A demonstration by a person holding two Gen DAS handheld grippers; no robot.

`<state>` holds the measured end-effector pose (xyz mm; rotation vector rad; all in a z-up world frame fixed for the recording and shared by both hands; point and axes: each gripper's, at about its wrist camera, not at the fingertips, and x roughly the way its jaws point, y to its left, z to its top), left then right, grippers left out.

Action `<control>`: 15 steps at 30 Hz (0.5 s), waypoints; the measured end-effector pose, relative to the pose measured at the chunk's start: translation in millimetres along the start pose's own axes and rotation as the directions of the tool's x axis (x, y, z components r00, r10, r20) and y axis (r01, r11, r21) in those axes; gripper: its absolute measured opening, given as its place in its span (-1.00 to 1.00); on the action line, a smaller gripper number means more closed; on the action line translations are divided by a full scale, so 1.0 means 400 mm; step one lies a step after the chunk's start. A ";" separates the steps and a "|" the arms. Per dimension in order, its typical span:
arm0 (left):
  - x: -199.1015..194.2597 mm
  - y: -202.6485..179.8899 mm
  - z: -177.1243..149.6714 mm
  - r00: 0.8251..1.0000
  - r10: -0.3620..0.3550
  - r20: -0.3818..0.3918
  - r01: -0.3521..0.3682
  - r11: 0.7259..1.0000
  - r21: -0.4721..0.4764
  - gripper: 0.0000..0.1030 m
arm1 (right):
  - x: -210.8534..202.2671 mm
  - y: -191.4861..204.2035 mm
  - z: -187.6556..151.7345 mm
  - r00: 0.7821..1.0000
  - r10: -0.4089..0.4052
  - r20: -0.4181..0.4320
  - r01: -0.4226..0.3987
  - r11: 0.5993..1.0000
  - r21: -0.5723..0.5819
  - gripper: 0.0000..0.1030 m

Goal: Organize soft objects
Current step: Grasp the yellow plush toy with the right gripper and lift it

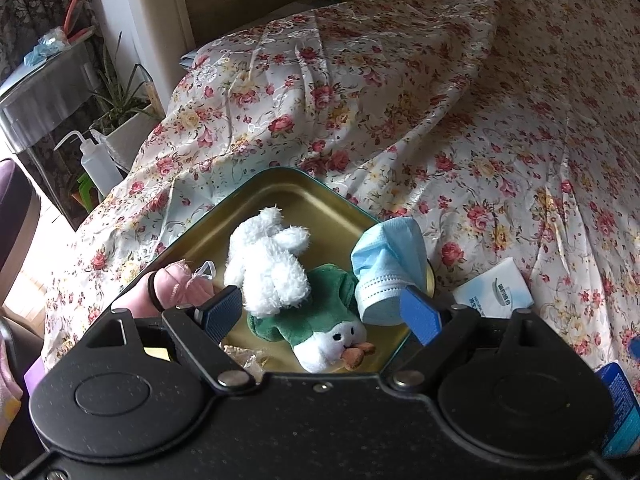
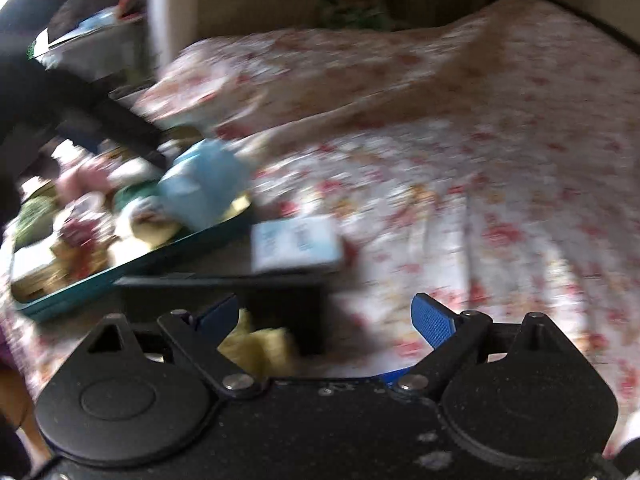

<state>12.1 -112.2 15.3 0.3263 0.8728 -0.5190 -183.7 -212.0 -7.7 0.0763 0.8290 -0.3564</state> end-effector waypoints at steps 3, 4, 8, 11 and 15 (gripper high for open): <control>0.001 0.004 0.001 1.000 -0.001 -0.003 0.001 1.000 -0.003 0.61 | 0.017 0.043 -0.013 0.996 0.076 -0.039 -0.077 0.997 -0.022 0.84; 0.001 0.005 0.001 1.000 -0.002 -0.005 0.002 1.000 -0.005 0.61 | 0.025 0.055 -0.016 0.994 0.097 -0.055 -0.099 0.995 -0.033 0.86; 0.002 0.007 0.001 1.000 -0.004 -0.006 0.004 1.000 -0.009 0.61 | 0.042 0.107 -0.023 0.989 0.120 -0.085 -0.130 0.983 -0.132 0.89; 0.004 0.004 0.001 1.000 -0.009 -0.009 0.009 1.000 -0.009 0.61 | 0.056 0.149 -0.030 0.986 0.127 -0.111 -0.147 0.968 -0.203 0.90; 0.003 -0.001 0.002 1.000 -0.022 -0.011 0.022 1.000 -0.003 0.61 | 0.076 0.184 -0.047 0.983 0.118 -0.141 -0.155 0.943 -0.295 0.90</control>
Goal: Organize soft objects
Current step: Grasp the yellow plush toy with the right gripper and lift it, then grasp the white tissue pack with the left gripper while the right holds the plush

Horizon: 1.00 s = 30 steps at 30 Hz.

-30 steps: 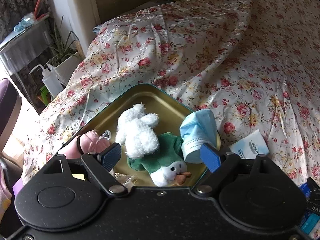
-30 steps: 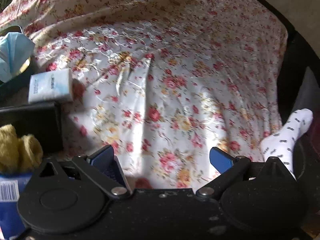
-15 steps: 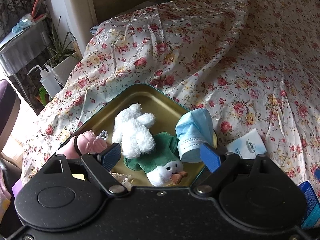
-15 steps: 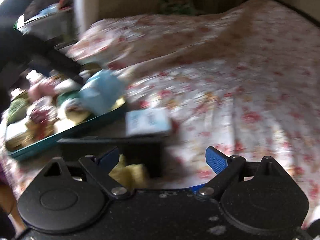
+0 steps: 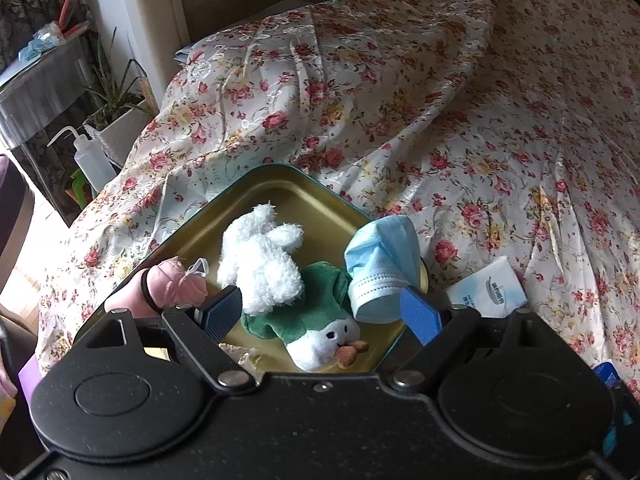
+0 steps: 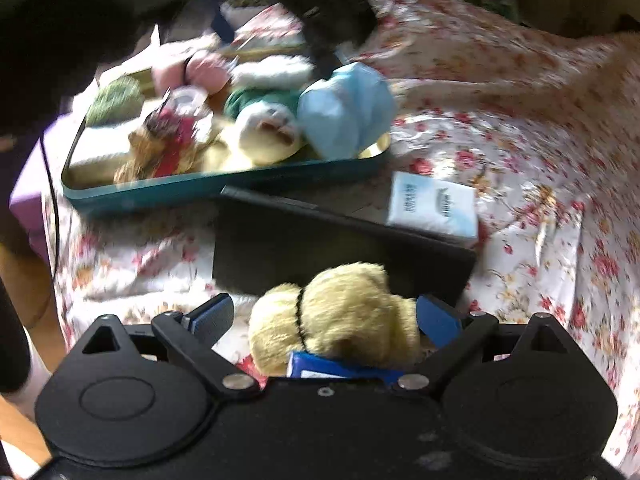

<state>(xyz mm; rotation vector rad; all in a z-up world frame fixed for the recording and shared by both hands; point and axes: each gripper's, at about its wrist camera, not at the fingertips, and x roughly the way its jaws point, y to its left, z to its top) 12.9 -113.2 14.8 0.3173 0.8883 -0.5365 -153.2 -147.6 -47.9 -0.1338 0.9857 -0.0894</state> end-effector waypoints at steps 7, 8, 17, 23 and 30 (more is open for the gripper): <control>0.002 -0.006 -0.003 1.000 -0.002 -0.003 0.002 1.000 0.007 0.61 | 0.023 -0.004 -0.018 0.999 0.004 -0.041 -0.003 1.000 0.014 0.21; 0.003 -0.006 -0.003 1.000 -0.003 -0.005 0.003 1.000 0.007 0.61 | 0.019 -0.015 -0.015 0.999 0.015 -0.036 -0.013 0.999 0.038 0.09; 0.031 -0.049 0.009 0.998 -0.040 -0.045 0.039 0.999 -0.011 0.61 | -0.044 -0.118 -0.008 0.997 -0.066 0.045 0.056 0.979 0.196 -0.09; 0.046 -0.128 0.019 0.994 -0.090 -0.067 0.091 0.996 0.008 0.61 | -0.086 -0.224 -0.037 0.989 -0.141 0.053 0.112 0.923 0.367 -0.08; 0.089 -0.237 0.021 0.990 -0.099 -0.097 0.104 0.993 0.055 0.61 | -0.109 -0.273 -0.061 0.985 -0.162 0.055 0.120 0.886 0.449 -0.07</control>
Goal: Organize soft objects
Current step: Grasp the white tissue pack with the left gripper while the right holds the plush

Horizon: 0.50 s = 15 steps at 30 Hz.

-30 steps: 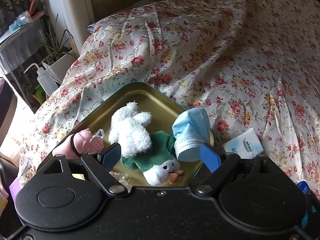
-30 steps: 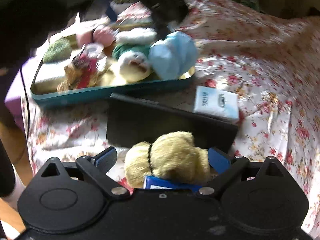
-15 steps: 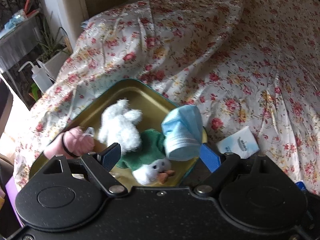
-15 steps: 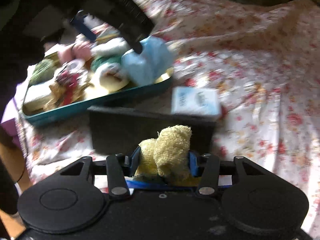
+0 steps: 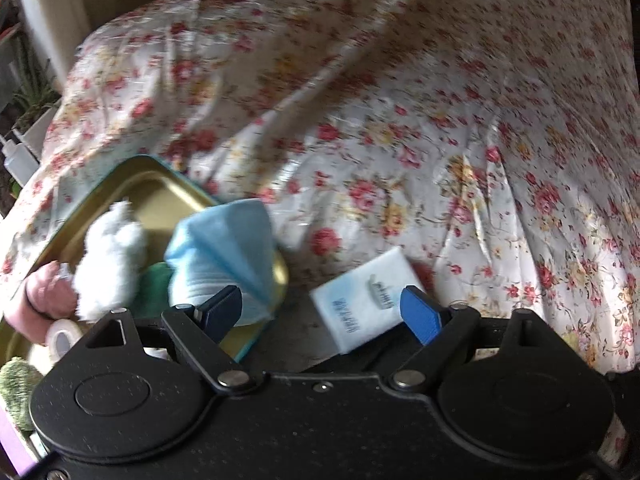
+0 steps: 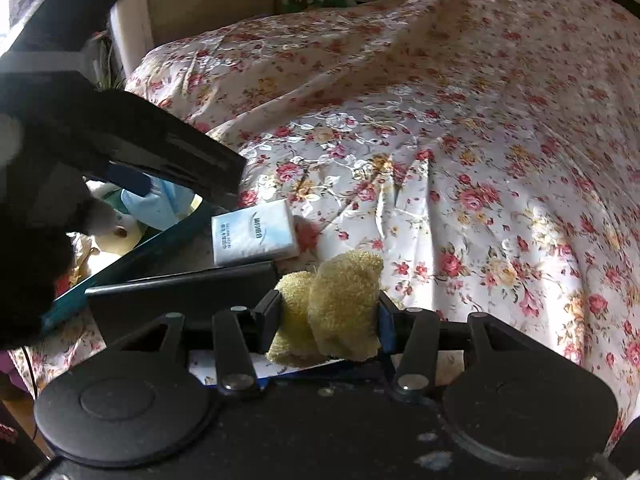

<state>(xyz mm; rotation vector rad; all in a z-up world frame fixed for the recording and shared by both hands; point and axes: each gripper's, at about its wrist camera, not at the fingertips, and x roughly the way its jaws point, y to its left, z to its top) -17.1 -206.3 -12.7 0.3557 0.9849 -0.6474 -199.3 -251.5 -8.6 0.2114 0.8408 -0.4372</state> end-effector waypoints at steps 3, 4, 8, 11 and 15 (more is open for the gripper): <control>0.028 -0.027 0.006 1.000 0.008 -0.016 -0.008 1.000 -0.002 0.61 | -0.004 -0.003 -0.002 1.000 -0.002 -0.004 0.002 1.000 0.005 -0.07; 0.038 -0.035 0.008 1.000 0.007 -0.023 -0.007 1.000 -0.006 0.61 | -0.004 -0.002 -0.003 1.000 -0.004 -0.007 0.004 1.000 0.003 -0.07; 0.069 -0.063 0.010 0.999 0.018 -0.042 -0.018 1.000 -0.003 0.61 | -0.003 -0.003 -0.002 1.000 -0.007 -0.010 0.007 1.000 0.002 -0.06; 0.090 -0.078 0.010 0.998 0.028 -0.060 -0.028 1.000 -0.009 0.61 | -0.005 -0.006 0.000 1.000 -0.005 -0.012 0.006 1.000 0.015 -0.06; 0.114 -0.090 0.009 0.996 0.036 -0.083 -0.039 0.999 -0.030 0.61 | -0.010 -0.018 0.001 1.000 -0.004 -0.011 0.004 0.999 0.039 -0.06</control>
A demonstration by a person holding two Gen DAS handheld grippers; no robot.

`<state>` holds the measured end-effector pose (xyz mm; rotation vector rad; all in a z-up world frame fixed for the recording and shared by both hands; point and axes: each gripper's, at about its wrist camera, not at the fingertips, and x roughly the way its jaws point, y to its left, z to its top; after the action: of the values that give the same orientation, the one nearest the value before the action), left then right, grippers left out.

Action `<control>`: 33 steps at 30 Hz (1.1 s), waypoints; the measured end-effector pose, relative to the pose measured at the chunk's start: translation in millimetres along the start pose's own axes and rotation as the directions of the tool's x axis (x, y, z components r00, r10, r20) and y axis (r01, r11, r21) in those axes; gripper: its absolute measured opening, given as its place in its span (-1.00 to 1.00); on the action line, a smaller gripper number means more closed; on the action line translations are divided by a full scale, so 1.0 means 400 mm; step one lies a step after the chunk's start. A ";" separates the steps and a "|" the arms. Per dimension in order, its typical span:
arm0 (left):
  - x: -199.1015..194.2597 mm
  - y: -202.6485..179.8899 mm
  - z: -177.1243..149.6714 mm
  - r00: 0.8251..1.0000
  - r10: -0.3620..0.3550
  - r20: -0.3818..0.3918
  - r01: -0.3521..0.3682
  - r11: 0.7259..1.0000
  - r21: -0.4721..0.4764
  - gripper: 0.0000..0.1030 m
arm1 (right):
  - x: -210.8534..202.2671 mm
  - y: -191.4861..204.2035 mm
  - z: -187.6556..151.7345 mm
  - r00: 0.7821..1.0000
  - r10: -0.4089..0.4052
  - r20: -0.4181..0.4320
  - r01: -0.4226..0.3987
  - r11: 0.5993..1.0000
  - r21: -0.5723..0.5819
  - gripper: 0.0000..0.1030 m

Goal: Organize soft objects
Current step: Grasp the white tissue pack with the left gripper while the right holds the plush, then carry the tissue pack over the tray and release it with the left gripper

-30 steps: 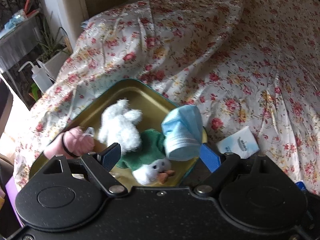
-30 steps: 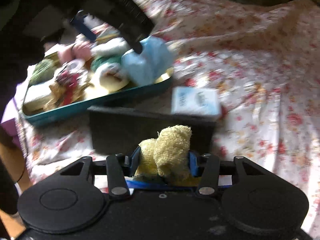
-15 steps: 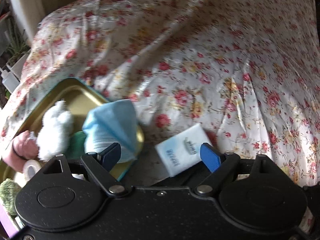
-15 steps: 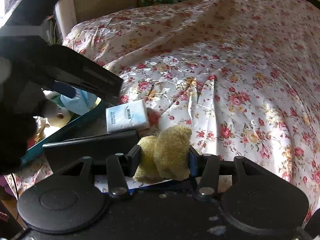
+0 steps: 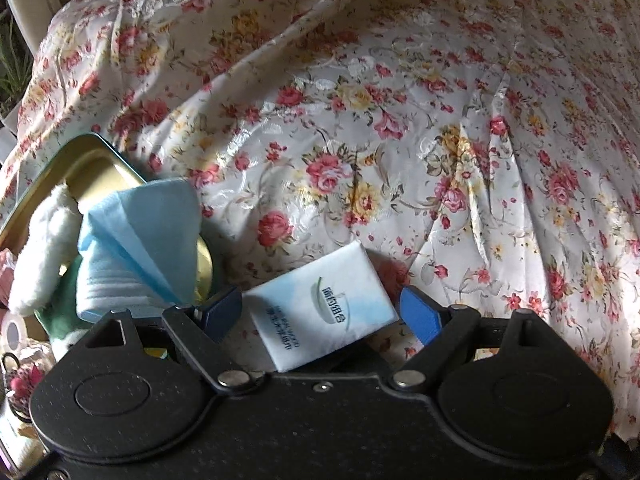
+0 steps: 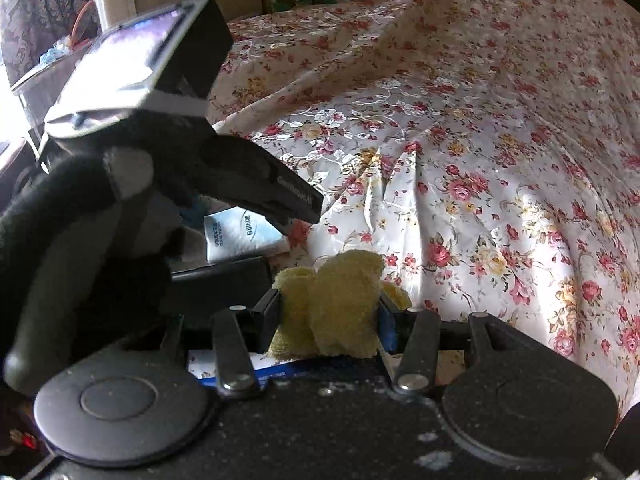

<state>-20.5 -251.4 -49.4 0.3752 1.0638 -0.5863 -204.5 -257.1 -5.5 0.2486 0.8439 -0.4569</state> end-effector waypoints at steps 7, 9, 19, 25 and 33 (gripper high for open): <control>0.030 0.000 0.005 0.999 0.035 -0.020 -0.035 0.999 -0.038 0.61 | -0.010 -0.010 0.003 1.000 0.006 0.007 -0.006 1.000 0.024 -0.06; 0.039 0.006 0.007 0.999 0.027 -0.036 -0.029 0.998 -0.056 0.62 | -0.011 -0.010 0.003 1.000 0.007 0.007 -0.007 1.000 0.027 -0.06; 0.079 0.006 0.008 0.996 0.001 -0.087 -0.008 0.997 -0.079 0.61 | -0.014 -0.012 0.001 1.000 0.010 0.010 -0.011 0.999 0.035 -0.06; 0.078 -0.018 0.006 0.996 0.000 -0.085 -0.005 0.999 -0.054 0.61 | -0.017 -0.010 -0.003 1.000 0.010 0.017 -0.011 0.999 0.034 -0.06; 0.071 -0.052 0.001 0.997 -0.017 -0.073 0.014 0.999 -0.032 0.49 | -0.020 -0.005 -0.005 1.000 0.010 0.024 -0.011 1.000 0.029 -0.06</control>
<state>-22.7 -275.5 -74.9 0.3631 1.1455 -0.5724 -211.5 -256.0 -0.7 0.2738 0.8132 -0.4618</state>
